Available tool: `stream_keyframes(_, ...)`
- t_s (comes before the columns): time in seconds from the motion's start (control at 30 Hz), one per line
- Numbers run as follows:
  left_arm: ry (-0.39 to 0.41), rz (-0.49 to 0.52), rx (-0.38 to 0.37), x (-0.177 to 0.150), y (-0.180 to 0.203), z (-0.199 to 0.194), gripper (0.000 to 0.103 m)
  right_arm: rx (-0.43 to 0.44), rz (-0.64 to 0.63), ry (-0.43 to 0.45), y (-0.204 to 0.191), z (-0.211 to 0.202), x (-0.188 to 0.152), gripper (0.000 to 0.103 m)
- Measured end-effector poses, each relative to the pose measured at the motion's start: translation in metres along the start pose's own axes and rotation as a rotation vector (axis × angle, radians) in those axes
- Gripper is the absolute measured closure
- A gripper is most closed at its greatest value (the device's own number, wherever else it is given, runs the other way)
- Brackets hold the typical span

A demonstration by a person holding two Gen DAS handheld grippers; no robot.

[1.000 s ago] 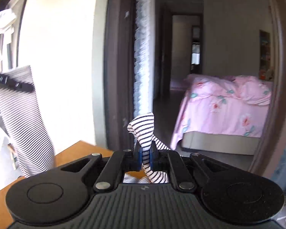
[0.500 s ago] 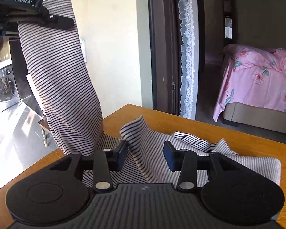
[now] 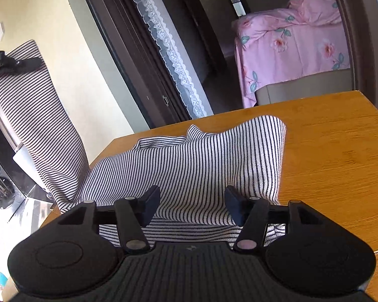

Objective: Fold clothes

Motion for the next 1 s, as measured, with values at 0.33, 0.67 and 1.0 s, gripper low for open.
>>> stream_keyframes(0.33,-0.093,0.024,-0.341,-0.007,0.112,0.033,0.043,-0.093,0.061,0.117,0.039,-0.050,0.027,0.039)
stream_keyframes(0.67,-0.084,0.046,-0.182,-0.057,0.066,0.020,0.011,-0.052,0.052,-0.016,0.006,-0.002,0.029,0.039)
stream_keyframes(1.0,-0.282,0.096,-0.089,-0.185,0.013,0.009,0.007,-0.136,-0.240,0.055,-0.050,0.006,0.078,0.099)
Point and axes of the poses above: each gripper's, at about its wrist camera, not at the fingertips, and z roughly the way its jaws point, y to its right, x to its top, the point moved 8 cm from there along z, roughly the way its jaws point, and after that the axes turned 7 degrees about -y, right-handed, at the moved point
